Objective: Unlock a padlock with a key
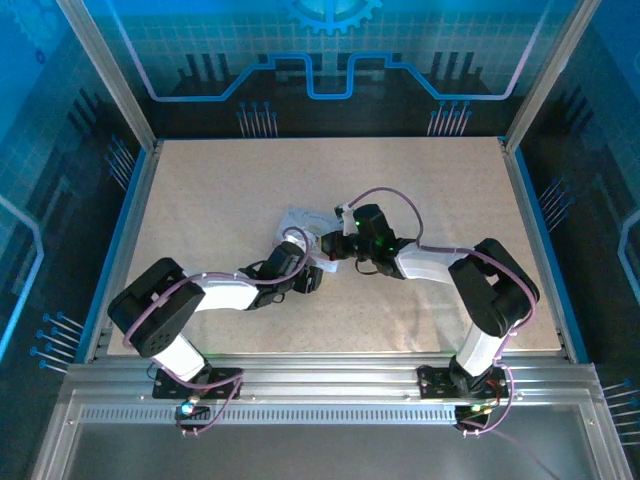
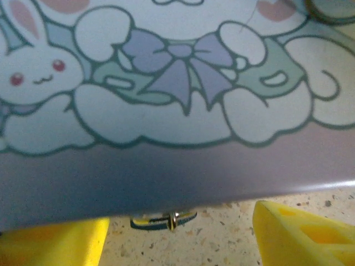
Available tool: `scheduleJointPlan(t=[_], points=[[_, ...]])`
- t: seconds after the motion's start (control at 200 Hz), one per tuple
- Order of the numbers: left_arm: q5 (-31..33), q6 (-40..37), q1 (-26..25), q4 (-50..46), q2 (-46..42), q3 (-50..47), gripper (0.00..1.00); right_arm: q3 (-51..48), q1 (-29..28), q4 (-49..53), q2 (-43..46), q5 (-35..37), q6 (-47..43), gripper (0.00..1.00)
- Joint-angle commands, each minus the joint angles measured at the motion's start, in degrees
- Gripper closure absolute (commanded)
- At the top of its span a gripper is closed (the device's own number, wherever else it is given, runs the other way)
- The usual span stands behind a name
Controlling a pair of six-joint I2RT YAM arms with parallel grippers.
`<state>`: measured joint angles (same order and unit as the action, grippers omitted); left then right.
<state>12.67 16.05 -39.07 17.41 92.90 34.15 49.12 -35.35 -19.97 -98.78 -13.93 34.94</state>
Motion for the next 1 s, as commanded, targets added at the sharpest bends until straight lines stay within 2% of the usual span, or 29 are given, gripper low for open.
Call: scheduleJointPlan(t=[0.0, 0.36, 0.72, 0.995], points=[[1.87, -1.64, -0.39, 2.9, 1.6, 1.38, 0.32, -2.93, -0.32, 11.84, -1.9, 3.34, -0.66, 1.0], [2.75, -3.86, -0.34, 7.21, 3.29, 0.42, 0.41, -3.28, -0.33, 11.59, -1.85, 3.3, -0.75, 1.0], [1.54, -5.01, -0.35, 9.13, 3.25, -0.28, 0.6, -3.44, -0.32, 10.78, -1.42, 3.12, -0.75, 1.0], [1.55, -5.96, -0.34, 9.06, 2.38, -1.0, 0.7, -3.68, -0.33, 10.39, -0.92, 3.29, -0.84, 1.0]])
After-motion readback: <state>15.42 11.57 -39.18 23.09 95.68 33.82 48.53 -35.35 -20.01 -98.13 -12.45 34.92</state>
